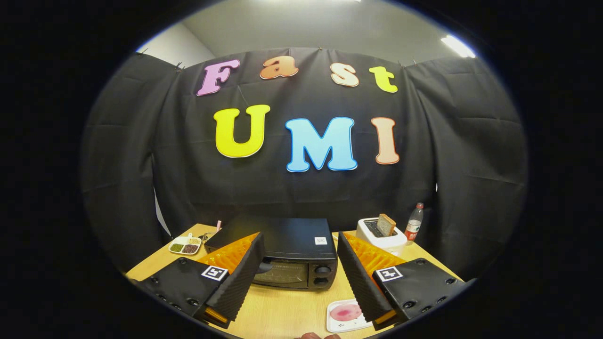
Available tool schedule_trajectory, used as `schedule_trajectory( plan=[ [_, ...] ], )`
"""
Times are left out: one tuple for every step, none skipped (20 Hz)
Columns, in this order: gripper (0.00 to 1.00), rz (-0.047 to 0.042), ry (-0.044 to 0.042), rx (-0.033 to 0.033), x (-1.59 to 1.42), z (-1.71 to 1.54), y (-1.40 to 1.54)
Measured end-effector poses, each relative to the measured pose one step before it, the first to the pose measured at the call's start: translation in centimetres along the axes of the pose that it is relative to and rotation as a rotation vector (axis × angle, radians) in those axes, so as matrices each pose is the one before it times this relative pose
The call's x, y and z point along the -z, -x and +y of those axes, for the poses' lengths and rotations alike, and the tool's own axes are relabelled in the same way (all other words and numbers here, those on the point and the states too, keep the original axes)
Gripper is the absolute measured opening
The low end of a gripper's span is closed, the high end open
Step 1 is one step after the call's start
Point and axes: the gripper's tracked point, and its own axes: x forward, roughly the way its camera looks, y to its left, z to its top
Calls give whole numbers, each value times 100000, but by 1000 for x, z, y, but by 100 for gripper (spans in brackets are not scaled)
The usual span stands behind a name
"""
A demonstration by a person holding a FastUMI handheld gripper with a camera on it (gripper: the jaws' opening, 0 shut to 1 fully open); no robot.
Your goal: Open the toaster oven, put the food inside, and close the toaster oven door.
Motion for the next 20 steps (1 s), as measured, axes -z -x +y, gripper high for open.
schedule_trajectory(
  plan=[
    [98, 531, 148, -611, -7, 515, -438],
    [98, 149, 326, -386, -68, 424, -392],
    [98, 247, 254, -378, 132, 449, -412],
    [98, 386, 143, -594, 161, 418, -484],
    [98, 545, 177, -718, 306, 562, -550],
    [98, 655, 413, -638, 191, 525, -581],
    [98, 866, 434, -473, 278, 413, -441],
    [98, 847, 321, -235, 232, 292, -542],
    [98, 867, 183, -326, 348, 398, -616],
    [98, 1205, -10, -180, 252, 327, -579],
    [98, 1337, 59, 140, 422, 224, -553],
    [98, 1610, 93, 10, 335, 236, -517],
    [98, 1319, 82, -314, 397, 244, -747],
    [98, 1238, 123, -192, 270, 235, -543],
    [98, 1152, 324, -310, 425, 299, -584],
    [98, 1485, 404, -193, 432, 307, -646],
    [98, 1829, 51, 57, 731, 177, -681],
    [98, 2210, -651, 179, 602, 198, -733],
    [98, 2103, -1053, -81, 704, 402, -682],
    [98, 2075, -924, 197, 569, 285, -652]
  ],
)
